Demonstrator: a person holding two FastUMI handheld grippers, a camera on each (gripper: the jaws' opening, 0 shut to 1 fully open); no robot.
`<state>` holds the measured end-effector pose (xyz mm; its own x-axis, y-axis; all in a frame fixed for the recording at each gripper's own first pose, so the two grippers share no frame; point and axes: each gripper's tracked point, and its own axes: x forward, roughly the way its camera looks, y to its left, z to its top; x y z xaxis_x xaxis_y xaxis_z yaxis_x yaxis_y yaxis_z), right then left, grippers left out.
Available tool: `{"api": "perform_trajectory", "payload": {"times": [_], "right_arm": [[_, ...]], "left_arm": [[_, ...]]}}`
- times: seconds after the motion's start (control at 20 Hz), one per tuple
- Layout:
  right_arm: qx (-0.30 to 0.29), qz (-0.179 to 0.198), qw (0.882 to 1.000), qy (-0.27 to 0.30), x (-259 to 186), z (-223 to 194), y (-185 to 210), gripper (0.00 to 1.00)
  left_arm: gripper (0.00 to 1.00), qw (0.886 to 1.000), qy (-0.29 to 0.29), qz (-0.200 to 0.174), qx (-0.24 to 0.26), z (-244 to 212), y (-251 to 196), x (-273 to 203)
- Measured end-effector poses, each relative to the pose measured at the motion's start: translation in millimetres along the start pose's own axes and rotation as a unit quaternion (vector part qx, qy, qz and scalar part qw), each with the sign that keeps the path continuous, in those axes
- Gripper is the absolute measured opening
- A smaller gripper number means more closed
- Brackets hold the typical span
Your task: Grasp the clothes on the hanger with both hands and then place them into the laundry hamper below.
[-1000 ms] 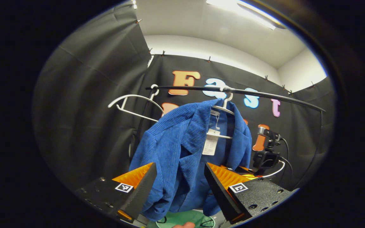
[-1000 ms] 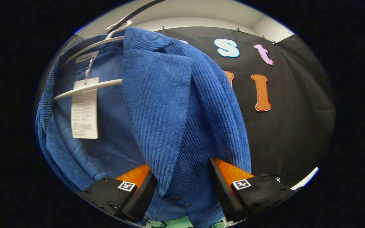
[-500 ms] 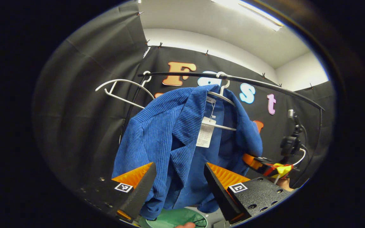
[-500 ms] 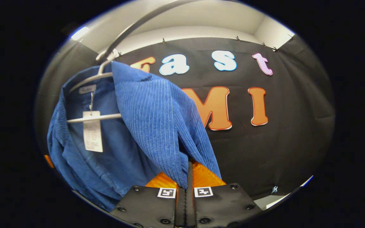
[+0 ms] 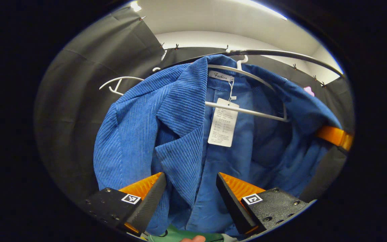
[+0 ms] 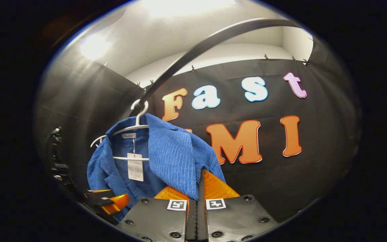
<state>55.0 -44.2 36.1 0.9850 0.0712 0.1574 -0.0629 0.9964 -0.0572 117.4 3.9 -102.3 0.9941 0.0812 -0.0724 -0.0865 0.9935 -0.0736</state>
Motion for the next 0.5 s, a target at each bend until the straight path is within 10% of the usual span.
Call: {"api": "perform_trajectory", "payload": {"times": [0.35, 0.5], "right_arm": [[-0.022, 0.018, 0.999, -0.028, -5.0, 9.9, 14.8, 0.07], [-0.023, 0.011, 0.999, -0.032, -3.0, 11.7, 13.8, 0.07]], "left_arm": [[0.95, 0.997, -0.043, 0.067, -0.01, 6.5, 28.3, 41.7], [0.71, 0.995, -0.047, 0.079, 0.029, 6.5, 48.4, 34.0]]}}
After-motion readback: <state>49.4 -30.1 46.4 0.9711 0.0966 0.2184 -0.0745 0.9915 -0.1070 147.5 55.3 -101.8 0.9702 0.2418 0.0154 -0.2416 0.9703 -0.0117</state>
